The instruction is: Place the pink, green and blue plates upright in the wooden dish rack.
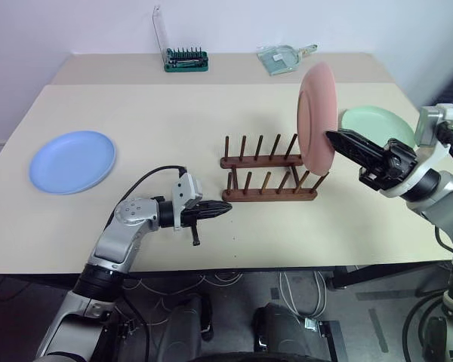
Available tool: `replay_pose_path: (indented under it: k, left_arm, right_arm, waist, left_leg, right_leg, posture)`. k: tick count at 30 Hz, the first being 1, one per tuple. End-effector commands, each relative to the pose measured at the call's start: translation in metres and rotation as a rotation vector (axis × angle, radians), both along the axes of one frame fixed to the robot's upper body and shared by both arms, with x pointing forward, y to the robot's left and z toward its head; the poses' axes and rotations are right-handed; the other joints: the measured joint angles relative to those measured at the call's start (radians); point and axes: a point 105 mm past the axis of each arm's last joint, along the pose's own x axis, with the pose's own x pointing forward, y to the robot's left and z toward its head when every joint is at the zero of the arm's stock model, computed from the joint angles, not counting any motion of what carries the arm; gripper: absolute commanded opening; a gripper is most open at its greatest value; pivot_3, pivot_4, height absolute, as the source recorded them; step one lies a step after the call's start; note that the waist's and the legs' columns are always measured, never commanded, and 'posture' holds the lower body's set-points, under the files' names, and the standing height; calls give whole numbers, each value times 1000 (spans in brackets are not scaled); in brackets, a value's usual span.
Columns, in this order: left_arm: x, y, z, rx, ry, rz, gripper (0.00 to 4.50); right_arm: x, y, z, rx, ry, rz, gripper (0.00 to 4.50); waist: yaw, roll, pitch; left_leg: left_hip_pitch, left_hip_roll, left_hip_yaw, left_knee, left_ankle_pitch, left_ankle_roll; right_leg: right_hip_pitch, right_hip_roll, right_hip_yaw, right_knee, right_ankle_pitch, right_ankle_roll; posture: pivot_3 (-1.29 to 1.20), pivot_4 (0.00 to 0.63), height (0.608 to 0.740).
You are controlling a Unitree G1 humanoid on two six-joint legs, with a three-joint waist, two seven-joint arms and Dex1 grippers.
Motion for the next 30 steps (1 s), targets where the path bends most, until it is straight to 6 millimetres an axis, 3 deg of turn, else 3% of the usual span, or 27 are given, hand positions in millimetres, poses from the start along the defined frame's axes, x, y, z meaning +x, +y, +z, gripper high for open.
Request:
replay_pose_path:
  k: [1,15,18,24,26,30]
  left_arm:
    - [-1,2,10,-24,-36,-3,0]
    - [-2,-2,14,-26,-37,-7,0]
    - [-2,-2,14,-25,-35,-4,0]
    - [-2,-1,14,-25,-31,-3,0]
    - [-2,-1,13,-25,-30,-4,0]
    - [-3,0,13,-25,-30,-3,0]
  right_arm:
    - [-2,-9,11,41,-29,-4,47]
    - [12,-32,1,163,59,-26,47]
    - [14,-33,-3,158,69,-36,860]
    - [20,-39,-1,110,16,-129,3784]
    - [22,-44,2,84,-22,-179,3784]
    - [20,-68,29,85,-151,-327,3784]
  waist:
    - [1,0,0]
    - [1,0,0]
    - [1,0,0]
    - [1,0,0]
    - [1,0,0]
    - [1,1,0]
  left_leg:
    - [0,0,0,0,0,0]
    - [0,0,0,0,0,0]
    - [0,0,0,0,0,0]
    - [0,0,0,0,0,0]
    - [0,0,0,0,0,0]
    - [-1,0,0,0,0,0]
  right_leg:
    - [0,0,0,0,0,0]
    - [0,0,0,0,0,0]
    - [0,0,0,0,0,0]
    - [0,0,0,0,0,0]
    - [-1,0,0,0,0,0]
    - [-1,0,0,0,0,0]
  posture:
    - [0,150,736]
    - [0,150,736]
    - [0,150,736]
    - [0,150,736]
    - [0,150,736]
    - [0,150,736]
